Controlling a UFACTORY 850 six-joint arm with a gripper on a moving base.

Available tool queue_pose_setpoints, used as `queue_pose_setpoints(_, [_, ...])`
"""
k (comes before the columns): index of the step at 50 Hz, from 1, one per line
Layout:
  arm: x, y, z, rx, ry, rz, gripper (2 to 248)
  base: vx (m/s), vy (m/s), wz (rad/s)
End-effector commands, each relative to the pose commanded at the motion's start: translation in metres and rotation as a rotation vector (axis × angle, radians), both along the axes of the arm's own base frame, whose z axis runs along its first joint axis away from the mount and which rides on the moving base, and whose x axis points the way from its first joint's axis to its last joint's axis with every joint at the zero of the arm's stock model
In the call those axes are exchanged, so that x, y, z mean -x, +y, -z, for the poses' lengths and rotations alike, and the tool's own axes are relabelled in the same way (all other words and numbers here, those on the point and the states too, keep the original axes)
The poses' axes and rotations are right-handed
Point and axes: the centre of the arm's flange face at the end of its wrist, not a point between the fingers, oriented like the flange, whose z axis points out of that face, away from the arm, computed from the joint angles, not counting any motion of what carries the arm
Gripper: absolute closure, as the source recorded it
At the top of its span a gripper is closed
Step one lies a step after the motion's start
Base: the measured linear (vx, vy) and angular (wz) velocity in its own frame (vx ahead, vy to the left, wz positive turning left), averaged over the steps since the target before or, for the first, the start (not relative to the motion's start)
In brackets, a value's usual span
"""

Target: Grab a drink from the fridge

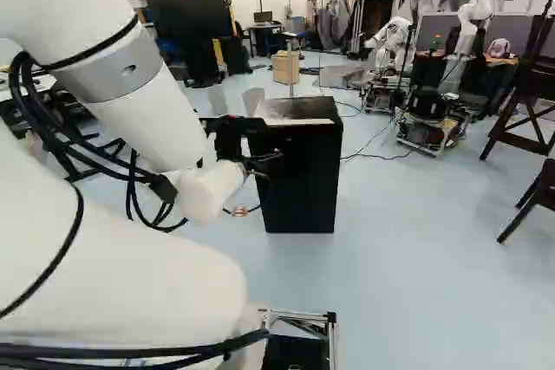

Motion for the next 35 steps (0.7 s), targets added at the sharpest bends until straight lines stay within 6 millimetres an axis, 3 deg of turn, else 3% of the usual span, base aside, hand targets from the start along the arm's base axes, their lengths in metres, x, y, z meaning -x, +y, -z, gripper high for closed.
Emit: queue_pose_setpoints(35, [0.0, 0.0, 0.0, 0.0, 0.0, 0.0, 3, 0.022, 0.0, -0.001])
